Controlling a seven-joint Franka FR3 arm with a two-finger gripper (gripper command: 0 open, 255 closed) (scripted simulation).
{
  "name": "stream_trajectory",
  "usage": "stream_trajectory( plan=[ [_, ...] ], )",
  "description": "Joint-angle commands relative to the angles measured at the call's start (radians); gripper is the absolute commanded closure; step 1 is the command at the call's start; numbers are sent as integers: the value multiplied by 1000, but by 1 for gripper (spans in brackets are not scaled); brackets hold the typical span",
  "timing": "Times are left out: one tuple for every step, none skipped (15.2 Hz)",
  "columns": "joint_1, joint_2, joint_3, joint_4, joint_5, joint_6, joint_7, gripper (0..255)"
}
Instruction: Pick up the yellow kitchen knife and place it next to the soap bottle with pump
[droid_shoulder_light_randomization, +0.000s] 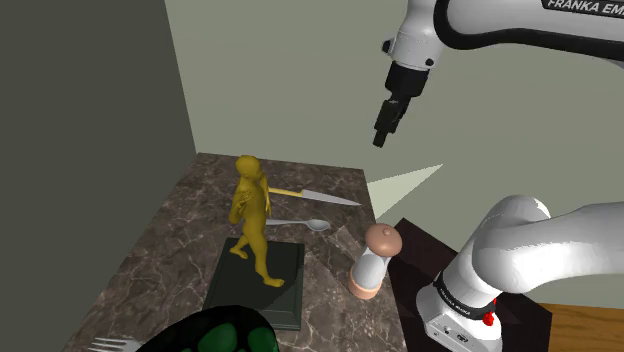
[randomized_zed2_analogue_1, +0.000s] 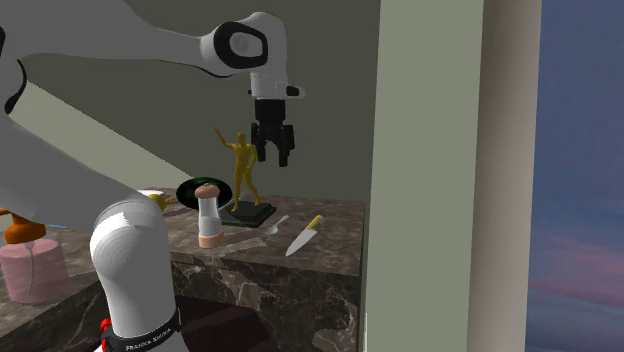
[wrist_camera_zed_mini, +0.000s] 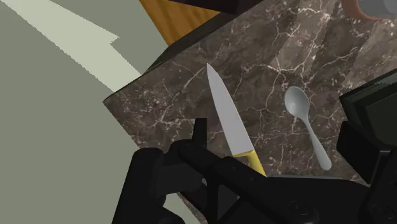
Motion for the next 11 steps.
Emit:
stream_trajectory(
  plan=[
    [0,0,0,0,0,0,0,0],
    [4,27,-4,-9,3,32,-16,0],
    [9,54,-9,-16,7,64,-32,0],
    [13,83,-13,-22,11,95,-48,0],
    [18,114,-16,-26,15,126,-64,0],
    [23,145,-20,-28,20,156,-80,0],
    [28,177,-23,-30,25,186,-96,0],
    [33,210,-26,-29,30,215,-113,0],
    [38,244,-29,-28,36,244,-130,0],
    [43,279,-32,-24,42,272,-147,0],
    [48,315,-35,-20,49,299,-164,0]
  ],
)
